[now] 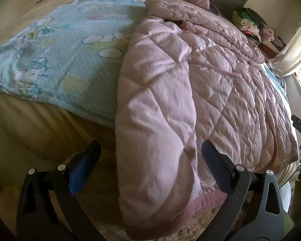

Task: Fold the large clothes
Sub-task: 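Reach the left tool to the ribbed jacket hem and grasp it, then grasp the ribbed hem with the right tool beside the left tool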

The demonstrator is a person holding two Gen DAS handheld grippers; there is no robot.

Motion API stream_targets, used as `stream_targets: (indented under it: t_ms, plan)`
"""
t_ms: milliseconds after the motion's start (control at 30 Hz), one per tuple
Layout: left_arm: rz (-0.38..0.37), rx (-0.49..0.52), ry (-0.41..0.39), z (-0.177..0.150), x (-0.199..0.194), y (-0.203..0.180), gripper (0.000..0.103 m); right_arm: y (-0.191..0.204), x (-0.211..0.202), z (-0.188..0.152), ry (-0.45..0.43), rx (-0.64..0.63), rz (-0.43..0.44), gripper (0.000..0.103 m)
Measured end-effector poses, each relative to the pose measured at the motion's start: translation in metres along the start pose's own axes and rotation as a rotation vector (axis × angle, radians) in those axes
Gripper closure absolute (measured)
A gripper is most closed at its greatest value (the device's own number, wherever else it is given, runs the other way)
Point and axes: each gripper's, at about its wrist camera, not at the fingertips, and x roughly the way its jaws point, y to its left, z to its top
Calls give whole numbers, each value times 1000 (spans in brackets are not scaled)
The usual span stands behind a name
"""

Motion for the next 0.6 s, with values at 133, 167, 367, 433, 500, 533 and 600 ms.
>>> stream_targets:
  t_ms: [133, 167, 367, 433, 500, 533, 600]
  plan:
    - [-27, 15, 10, -2, 4, -4, 40, -13, -9, -5, 12, -5, -7, 8]
    - [-49, 13, 11, -3, 4, -5, 46, -16, -11, -6, 15, -7, -9, 8]
    - [-92, 45, -49, 0, -12, -16, 84, -36, -19, -19, 65, -6, 5, 8]
    - [-117, 44, -82, 6, -23, -17, 90, -37, -19, -24, 83, -11, 13, 8]
    - [-128, 50, -122, 13, -34, -19, 91, -40, -16, -29, 120, -10, 28, 8]
    - [-129, 55, -136, 16, -38, -22, 91, -41, -14, -32, 140, -10, 33, 8]
    - [-132, 65, -164, 23, -45, -26, 91, -42, -7, -40, 191, -10, 45, 8]
